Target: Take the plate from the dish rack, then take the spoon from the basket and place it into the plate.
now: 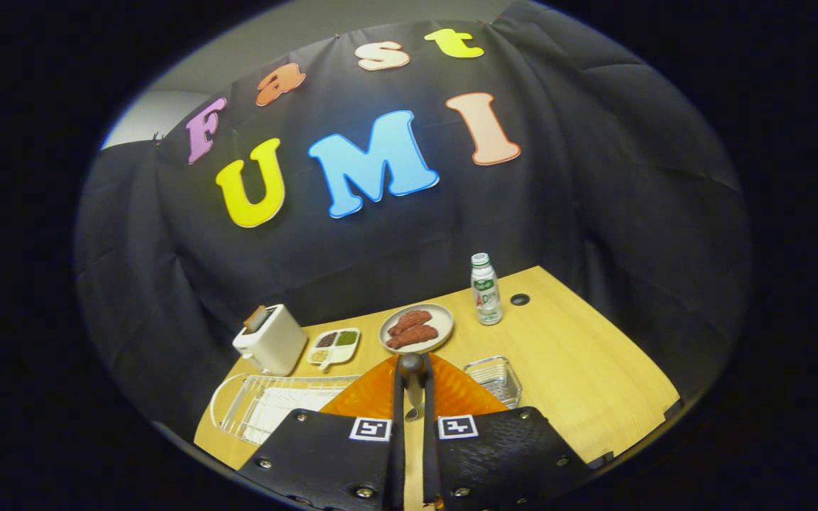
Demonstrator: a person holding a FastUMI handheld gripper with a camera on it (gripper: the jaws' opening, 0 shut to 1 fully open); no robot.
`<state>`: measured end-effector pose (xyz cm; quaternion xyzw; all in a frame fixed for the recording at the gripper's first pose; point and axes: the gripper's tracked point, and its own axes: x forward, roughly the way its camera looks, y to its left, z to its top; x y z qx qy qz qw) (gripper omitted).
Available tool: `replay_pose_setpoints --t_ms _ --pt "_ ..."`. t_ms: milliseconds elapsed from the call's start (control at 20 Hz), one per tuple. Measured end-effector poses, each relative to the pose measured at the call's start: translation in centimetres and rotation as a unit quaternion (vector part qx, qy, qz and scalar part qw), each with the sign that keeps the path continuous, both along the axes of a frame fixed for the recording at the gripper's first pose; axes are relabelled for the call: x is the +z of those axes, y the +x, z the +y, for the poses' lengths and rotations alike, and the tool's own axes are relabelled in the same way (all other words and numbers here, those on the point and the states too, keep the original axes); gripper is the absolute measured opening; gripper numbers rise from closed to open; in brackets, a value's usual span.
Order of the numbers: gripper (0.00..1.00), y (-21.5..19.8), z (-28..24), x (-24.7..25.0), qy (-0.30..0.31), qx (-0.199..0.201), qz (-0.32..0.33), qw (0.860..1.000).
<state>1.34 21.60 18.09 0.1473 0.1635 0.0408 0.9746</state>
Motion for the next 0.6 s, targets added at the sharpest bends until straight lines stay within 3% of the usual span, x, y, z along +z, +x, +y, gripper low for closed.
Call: replay_pose_setpoints --t_ms 350,600 --pt "0.1 -4.0 10.5 0.2 -0.02 0.118 0.012 0.993" --pt "0.1 -6.8 16.3 -2.2 -0.04 0.18 0.032 0.982"
